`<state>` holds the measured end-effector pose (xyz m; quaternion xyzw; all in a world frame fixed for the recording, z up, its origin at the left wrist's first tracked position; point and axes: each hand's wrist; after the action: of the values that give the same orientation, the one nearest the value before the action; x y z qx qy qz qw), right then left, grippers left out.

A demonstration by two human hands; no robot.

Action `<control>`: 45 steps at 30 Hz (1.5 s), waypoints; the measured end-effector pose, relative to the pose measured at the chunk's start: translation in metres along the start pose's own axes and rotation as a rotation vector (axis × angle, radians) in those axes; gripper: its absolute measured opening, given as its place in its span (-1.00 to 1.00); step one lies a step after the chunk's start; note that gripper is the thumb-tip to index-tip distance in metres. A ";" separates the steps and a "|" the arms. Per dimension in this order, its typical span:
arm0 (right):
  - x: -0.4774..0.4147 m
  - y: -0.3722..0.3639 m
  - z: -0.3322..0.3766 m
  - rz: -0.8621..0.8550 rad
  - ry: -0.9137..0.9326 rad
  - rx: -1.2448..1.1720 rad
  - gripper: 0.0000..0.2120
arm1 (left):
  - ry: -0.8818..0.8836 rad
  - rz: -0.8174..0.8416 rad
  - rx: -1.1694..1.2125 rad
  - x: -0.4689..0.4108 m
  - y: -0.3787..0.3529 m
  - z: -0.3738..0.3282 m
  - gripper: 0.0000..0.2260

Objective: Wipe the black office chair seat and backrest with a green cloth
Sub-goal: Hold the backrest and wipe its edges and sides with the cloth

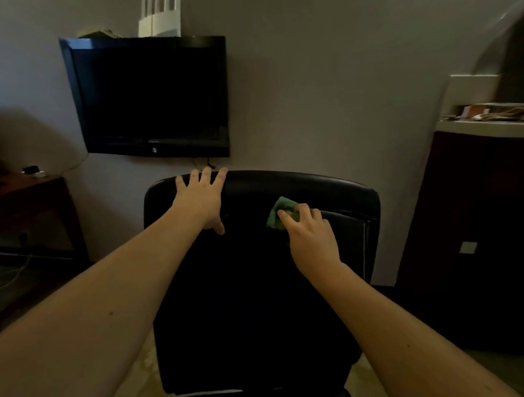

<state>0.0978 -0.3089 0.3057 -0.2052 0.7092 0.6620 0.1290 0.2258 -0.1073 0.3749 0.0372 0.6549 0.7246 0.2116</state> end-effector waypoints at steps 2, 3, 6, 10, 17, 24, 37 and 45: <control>0.007 0.007 -0.014 -0.003 -0.042 0.039 -0.47 | -0.032 0.021 0.023 -0.007 0.003 -0.011 0.21; 0.011 0.011 -0.021 -0.006 -0.064 0.056 -0.49 | -0.047 0.026 0.028 -0.010 0.004 -0.017 0.22; 0.023 0.023 -0.040 0.002 -0.107 0.120 -0.54 | -0.089 0.012 0.048 -0.015 0.003 -0.033 0.22; 0.047 0.041 -0.056 0.031 -0.202 0.190 -0.61 | -0.125 0.018 0.080 -0.020 0.004 -0.058 0.22; 0.086 0.069 -0.070 0.125 -0.232 0.213 -0.60 | -0.157 -0.024 0.042 -0.004 0.006 -0.116 0.14; 0.094 0.085 -0.062 0.141 -0.155 0.288 -0.57 | -0.286 -0.013 0.258 0.042 0.002 -0.182 0.04; 0.162 0.133 -0.073 0.086 -0.262 -0.011 -0.36 | -0.388 -0.318 1.344 0.189 -0.004 -0.254 -0.67; 0.209 0.161 -0.070 0.123 -0.219 -0.193 -0.49 | -0.264 0.043 1.388 0.216 0.011 -0.282 -0.88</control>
<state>-0.1552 -0.3975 0.3599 -0.0992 0.6353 0.7521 0.1445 -0.0663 -0.2939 0.2981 0.2640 0.9336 0.1328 0.2026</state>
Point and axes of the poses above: each hand's wrist, its own x-axis away from the middle knuckle, its own y-axis out of the back of the hand, z = x × y, and after that the axes turned 6 degrees about y, right-handed
